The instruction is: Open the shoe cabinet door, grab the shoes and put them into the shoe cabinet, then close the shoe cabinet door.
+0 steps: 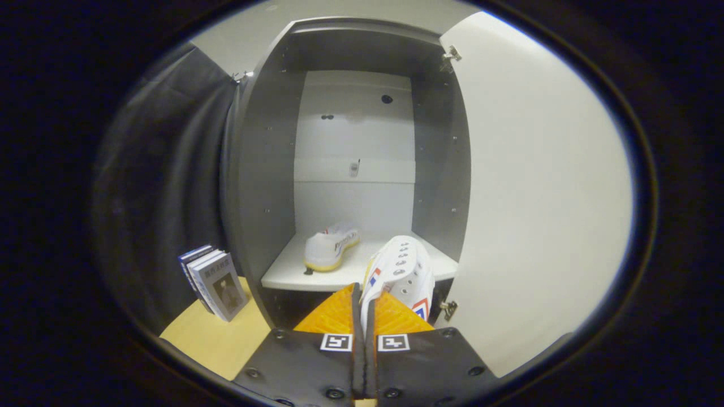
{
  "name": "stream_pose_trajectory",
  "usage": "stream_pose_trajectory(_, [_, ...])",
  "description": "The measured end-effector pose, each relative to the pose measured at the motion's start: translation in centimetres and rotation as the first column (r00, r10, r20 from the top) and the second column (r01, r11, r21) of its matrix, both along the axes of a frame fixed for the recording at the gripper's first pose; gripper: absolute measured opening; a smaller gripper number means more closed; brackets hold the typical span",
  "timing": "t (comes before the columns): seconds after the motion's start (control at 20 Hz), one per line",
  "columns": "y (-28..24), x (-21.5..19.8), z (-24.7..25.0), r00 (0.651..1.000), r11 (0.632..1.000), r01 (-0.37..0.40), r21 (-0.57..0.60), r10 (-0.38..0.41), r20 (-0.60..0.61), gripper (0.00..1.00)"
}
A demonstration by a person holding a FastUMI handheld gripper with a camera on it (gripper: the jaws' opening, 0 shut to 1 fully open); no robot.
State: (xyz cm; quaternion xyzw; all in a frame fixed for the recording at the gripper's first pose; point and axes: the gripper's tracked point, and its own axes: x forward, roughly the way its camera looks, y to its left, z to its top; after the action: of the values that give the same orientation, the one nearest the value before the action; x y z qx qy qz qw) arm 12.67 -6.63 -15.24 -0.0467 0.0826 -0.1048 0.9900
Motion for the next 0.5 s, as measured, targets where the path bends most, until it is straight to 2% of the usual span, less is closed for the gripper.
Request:
stream_pose_trajectory(0.3, [-1.5, 8.0, 3.0, 0.997, 0.999, -0.043, 0.006, 0.042, 0.066, 0.02])
stream_pose_trajectory(0.5, [-3.1, 12.0, 3.2, 0.997, 0.999, -0.051, -0.006, 0.052, 0.063, 0.02])
